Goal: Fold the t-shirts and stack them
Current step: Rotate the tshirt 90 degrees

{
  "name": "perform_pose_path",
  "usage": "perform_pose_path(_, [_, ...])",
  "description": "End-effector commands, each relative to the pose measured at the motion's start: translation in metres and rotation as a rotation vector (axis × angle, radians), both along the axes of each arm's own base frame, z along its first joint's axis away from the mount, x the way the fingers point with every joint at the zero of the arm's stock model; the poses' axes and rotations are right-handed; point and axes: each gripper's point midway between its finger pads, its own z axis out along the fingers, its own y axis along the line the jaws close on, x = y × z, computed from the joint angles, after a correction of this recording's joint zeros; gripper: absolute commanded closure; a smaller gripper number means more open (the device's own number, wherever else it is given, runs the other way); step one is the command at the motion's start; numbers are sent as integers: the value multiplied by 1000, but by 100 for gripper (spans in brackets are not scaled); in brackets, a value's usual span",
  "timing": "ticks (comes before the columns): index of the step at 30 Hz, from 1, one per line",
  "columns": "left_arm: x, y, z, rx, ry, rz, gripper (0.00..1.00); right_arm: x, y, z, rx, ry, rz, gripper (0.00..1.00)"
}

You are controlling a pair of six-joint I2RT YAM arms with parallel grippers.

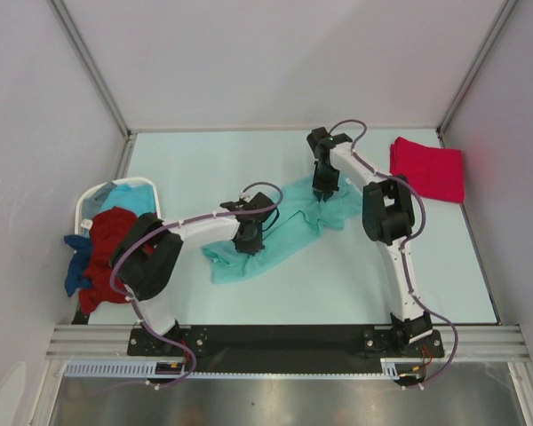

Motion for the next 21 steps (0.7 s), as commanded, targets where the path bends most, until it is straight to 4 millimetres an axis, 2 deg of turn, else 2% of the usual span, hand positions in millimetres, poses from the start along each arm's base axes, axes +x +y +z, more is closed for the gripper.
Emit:
perform_pose_path(1, [-59,-3,-6,-14,171,-41,100,63,31,-18,70,-175,-2,100])
perform_pose_path(2, [-63,-3,-6,-15,177,-48,100,71,42,-7,94,-206,10,100])
perform_pose_path(8, [-74,-23,-1,-21,170,-128,100,70,73,-11,130,-215,58,100])
perform_pose_path(11, [-80,-43,2,-17,166,-205,100,68,82,-12,146,-221,72,100])
perform_pose_path(12, [-87,-54,3,-19,167,-257,100,66,85,-15,147,-215,83,100])
perform_pose_path(13, [-85,-67,8,-34,153,-287,100,65,88,-14,157,-218,87,100])
perform_pose_path(15, [-95,-79,4,-5,159,-356,100,64,93,-13,167,-224,101,100])
perform_pose_path(16, [-93,-90,10,-14,140,-377,100,64,95,-13,178,-224,107,100])
perform_pose_path(21, [-97,-111,8,-15,138,-435,100,66,111,-7,227,-245,152,100])
